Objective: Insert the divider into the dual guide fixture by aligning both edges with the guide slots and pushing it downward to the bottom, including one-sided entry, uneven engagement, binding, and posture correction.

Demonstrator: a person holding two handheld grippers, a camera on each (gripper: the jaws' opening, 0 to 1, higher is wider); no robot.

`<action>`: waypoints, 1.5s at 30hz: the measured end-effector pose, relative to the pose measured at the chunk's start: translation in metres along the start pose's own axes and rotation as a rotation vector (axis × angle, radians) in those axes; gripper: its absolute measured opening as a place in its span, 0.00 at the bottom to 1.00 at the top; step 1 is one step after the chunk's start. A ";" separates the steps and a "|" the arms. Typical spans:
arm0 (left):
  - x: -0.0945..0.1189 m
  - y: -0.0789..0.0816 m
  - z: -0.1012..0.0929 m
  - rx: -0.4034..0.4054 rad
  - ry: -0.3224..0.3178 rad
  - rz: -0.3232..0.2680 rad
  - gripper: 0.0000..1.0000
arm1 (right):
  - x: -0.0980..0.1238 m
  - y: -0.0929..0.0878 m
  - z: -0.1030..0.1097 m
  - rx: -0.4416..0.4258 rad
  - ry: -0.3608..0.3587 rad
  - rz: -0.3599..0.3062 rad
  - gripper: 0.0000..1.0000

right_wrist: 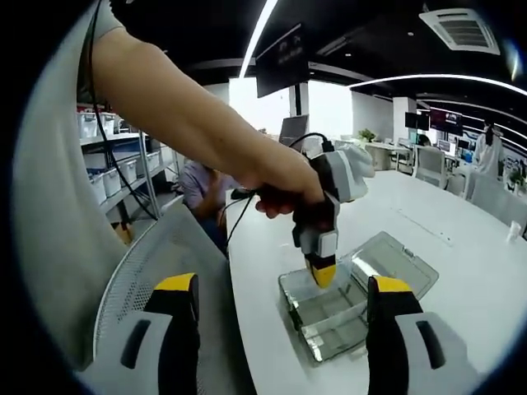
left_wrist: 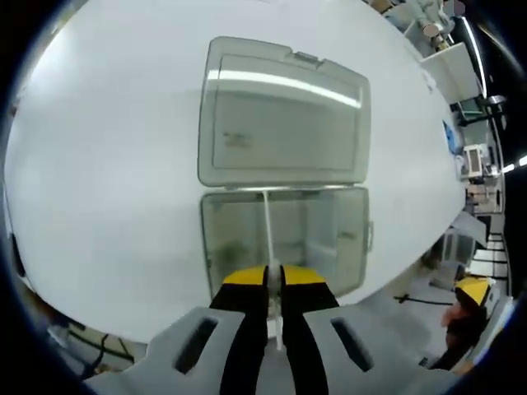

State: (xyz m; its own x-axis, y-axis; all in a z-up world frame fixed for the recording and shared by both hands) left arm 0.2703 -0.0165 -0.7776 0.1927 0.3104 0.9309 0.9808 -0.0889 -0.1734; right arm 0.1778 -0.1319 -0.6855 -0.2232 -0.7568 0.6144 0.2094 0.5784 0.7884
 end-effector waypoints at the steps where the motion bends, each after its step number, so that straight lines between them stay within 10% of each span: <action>1: 0.000 0.000 0.000 0.000 0.003 -0.001 0.02 | 0.000 0.000 0.000 -0.001 0.001 0.000 0.82; 45: -0.006 0.002 -0.003 -0.013 0.097 0.034 0.02 | 0.002 -0.002 -0.005 -0.010 0.008 0.003 0.81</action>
State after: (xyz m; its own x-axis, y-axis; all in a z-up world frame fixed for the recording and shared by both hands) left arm 0.2709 -0.0218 -0.7825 0.2217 0.2135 0.9514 0.9732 -0.1102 -0.2021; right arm 0.1814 -0.1364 -0.6858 -0.2146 -0.7574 0.6167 0.2197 0.5778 0.7860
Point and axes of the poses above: the point that each gripper's makers call its tool centre point, and the gripper's own axes: x roughly backward along the fingers, z roughly to its left, y roughly out of its top, the point moved 5 cm from there along x, roughly backward along the fingers, and after that the axes turned 15 degrees about z, right-handed, at the moved point
